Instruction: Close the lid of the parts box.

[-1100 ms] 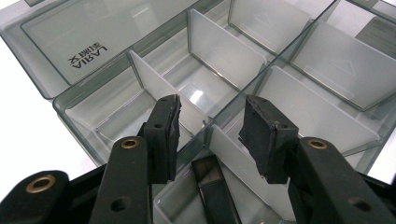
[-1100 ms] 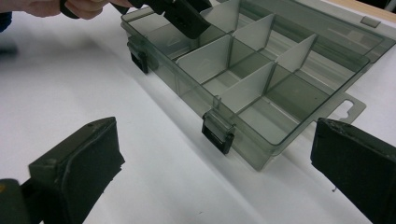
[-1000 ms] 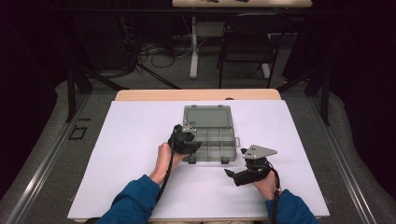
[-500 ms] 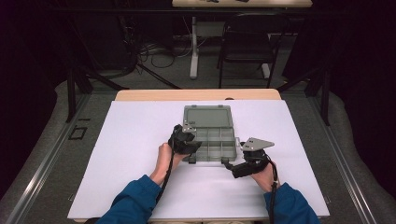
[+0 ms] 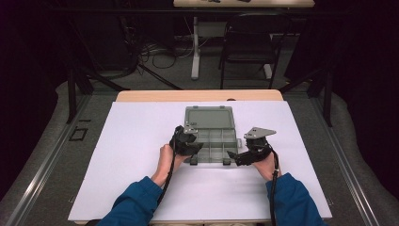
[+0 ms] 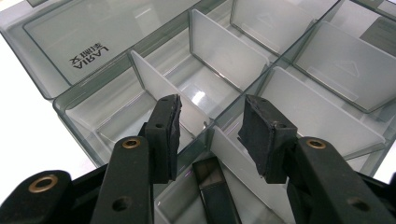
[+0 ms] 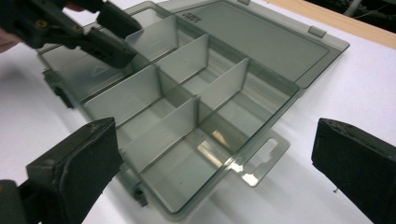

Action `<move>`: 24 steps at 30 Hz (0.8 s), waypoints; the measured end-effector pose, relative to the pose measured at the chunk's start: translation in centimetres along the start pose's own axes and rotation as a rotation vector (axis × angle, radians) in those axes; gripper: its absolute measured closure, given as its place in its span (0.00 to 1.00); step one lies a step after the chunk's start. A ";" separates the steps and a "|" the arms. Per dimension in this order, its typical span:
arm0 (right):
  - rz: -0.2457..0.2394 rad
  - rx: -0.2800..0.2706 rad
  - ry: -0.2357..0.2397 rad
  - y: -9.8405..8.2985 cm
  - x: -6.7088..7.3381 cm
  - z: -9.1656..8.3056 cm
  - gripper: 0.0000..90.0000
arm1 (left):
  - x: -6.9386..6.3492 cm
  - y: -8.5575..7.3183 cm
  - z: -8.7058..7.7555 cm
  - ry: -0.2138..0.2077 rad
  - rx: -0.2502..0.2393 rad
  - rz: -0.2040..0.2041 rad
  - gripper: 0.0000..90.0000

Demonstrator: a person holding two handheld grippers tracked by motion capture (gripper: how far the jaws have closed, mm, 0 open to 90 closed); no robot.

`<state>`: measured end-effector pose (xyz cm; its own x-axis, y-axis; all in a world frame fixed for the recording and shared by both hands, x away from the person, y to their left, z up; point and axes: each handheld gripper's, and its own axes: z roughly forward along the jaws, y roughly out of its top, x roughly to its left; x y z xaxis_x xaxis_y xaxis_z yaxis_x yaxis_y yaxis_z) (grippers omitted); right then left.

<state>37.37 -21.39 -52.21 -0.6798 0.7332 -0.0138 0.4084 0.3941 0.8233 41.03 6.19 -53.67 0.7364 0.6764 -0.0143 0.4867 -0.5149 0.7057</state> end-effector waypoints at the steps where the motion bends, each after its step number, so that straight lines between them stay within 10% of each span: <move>1: -0.002 0.004 -0.001 0.1 -0.2 0.1 0.00 | 0.0 0.0 0.0 0.002 0.001 0.001 0.63; 15: 0.031 -0.020 -0.039 1.5 -2.0 1.5 0.06 | 0.0 0.0 0.0 0.003 0.002 0.002 0.63; 24: 0.041 -0.012 -0.082 2.6 -3.4 2.3 0.38 | 0.0 0.0 0.1 0.003 0.000 -0.001 0.63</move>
<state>42.14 -21.57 -51.37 -0.6104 0.7916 -0.0262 0.4272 0.3569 0.8307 41.07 6.15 -53.71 0.7345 0.6785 -0.0124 0.4872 -0.5145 0.7057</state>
